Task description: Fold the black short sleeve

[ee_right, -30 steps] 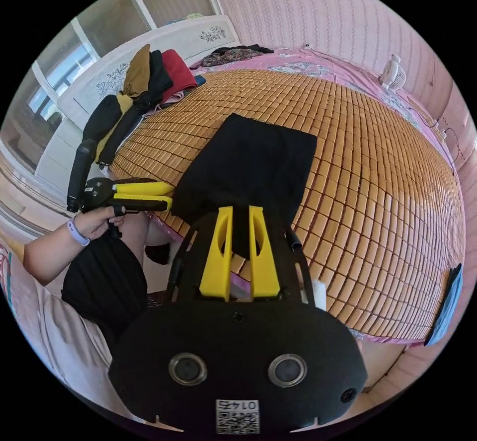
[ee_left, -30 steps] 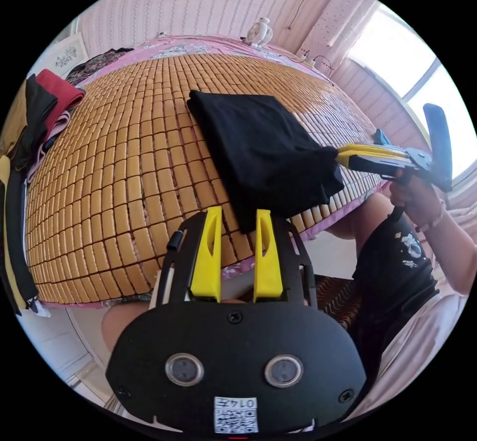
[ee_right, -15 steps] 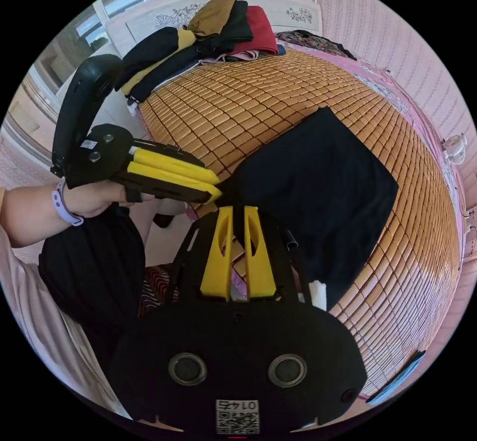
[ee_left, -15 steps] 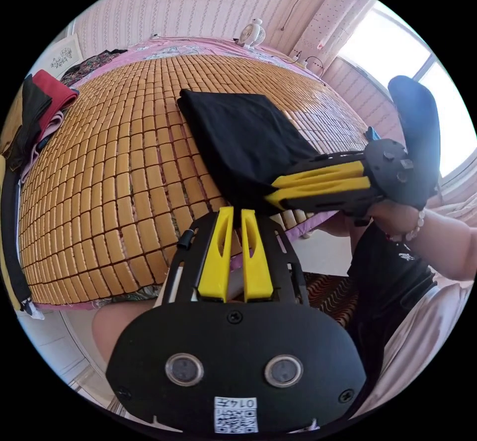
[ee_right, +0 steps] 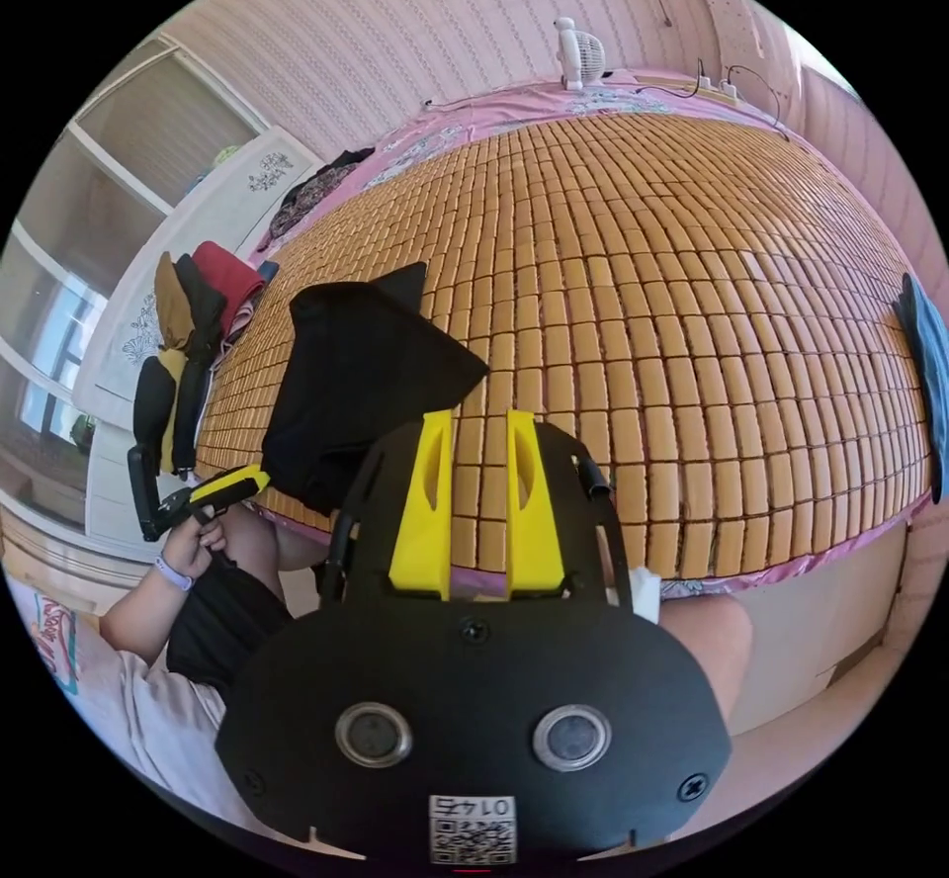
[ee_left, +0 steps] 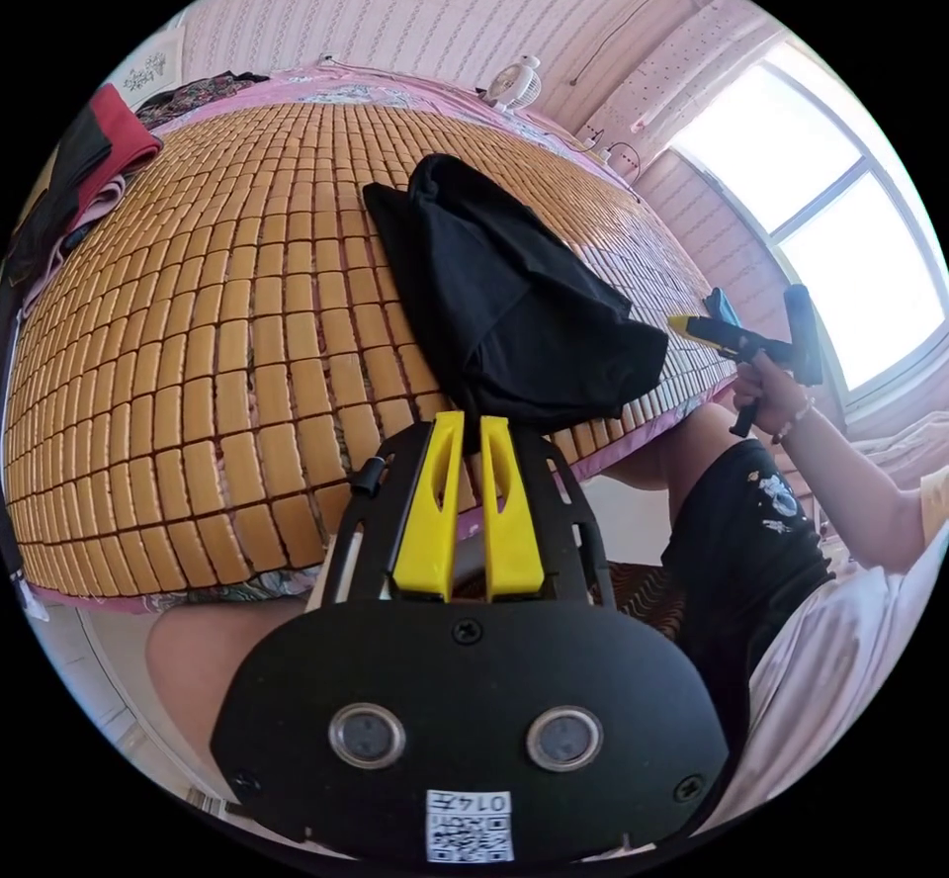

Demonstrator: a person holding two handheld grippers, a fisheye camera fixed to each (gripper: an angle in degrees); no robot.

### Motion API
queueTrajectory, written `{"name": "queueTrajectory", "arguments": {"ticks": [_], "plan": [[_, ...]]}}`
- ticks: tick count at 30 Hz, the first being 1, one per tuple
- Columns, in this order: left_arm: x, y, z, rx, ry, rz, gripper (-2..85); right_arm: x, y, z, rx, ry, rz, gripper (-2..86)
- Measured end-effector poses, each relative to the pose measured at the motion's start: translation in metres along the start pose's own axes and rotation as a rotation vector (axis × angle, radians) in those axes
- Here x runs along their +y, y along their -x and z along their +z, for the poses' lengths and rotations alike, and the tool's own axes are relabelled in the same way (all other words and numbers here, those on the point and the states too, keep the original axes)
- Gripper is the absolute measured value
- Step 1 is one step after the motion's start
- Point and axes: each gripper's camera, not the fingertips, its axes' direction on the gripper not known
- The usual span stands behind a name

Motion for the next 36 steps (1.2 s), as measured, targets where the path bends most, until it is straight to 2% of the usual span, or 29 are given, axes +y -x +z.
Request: {"name": "queueTrajectory", "arguments": {"ticks": [8,12,15,18,24,30,36], "plan": [[0.014,-0.013,-0.015,-0.01,-0.01,-0.005,6.7,-0.018,0.019,0.023,0.088,0.019,-0.136,10.0],[0.022,-0.022,-0.021,-0.053,-0.007,-0.006,4.7,-0.009,0.034,0.028,0.261,0.067,-0.267,4.0],[0.03,-0.027,-0.028,-0.043,-0.012,-0.006,1.7,0.003,0.028,0.009,0.188,0.091,-0.283,1.9],[0.037,-0.028,-0.047,-0.006,-0.034,-0.048,0.4,0.012,0.011,-0.037,0.047,0.017,-0.217,1.2],[0.037,-0.043,-0.16,0.067,-0.258,-0.008,-0.4,0.019,-0.017,-0.176,-0.144,-0.267,-0.127,1.1],[0.05,-0.068,-0.313,0.058,-0.532,0.082,-0.5,0.042,-0.001,-0.307,-0.176,-0.49,-0.244,1.0],[0.109,-0.101,-0.442,0.225,-0.857,0.155,-0.6,0.084,0.024,-0.423,-0.286,-0.687,-0.376,1.0]]}}
